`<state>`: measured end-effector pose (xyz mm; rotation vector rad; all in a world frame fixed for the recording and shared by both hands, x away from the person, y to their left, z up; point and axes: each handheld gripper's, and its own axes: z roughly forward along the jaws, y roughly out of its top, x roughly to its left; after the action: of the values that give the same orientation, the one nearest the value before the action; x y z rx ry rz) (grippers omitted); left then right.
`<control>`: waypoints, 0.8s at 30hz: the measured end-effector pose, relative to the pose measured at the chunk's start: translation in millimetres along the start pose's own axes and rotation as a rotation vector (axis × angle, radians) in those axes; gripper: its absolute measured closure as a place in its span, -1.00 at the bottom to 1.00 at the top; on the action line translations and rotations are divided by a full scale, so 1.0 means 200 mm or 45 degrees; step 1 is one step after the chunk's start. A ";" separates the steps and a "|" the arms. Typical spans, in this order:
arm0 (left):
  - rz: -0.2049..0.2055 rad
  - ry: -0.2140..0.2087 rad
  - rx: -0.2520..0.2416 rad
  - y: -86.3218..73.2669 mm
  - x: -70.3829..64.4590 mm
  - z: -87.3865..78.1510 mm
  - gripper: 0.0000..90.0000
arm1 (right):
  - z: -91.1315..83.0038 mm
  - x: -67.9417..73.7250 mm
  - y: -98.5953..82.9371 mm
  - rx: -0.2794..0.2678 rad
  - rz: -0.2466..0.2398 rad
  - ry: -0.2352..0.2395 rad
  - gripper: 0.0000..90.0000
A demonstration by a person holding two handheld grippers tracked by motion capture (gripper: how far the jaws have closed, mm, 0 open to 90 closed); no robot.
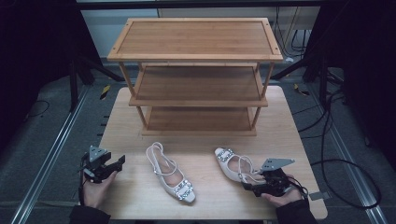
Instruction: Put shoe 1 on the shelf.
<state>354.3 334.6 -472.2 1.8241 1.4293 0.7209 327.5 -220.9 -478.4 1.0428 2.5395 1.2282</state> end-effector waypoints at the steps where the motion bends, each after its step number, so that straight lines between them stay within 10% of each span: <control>1: 0.001 0.001 -0.001 0.00 0.00 0.00 -0.15 | -0.01 0.00 0.01 -0.020 0.007 -0.006 -0.13; 9: -0.002 0.002 -0.007 0.00 0.00 0.00 -0.16 | 0.01 0.07 0.15 -0.191 0.070 -0.104 -0.14; 24: -0.013 0.015 -0.034 0.00 0.02 -0.02 -0.16 | 0.39 0.10 0.53 -0.210 0.138 -0.234 -0.14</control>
<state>352.2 338.8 -469.4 1.7932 1.4292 0.7434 399.7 -112.9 -449.1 1.2072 2.2309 1.2787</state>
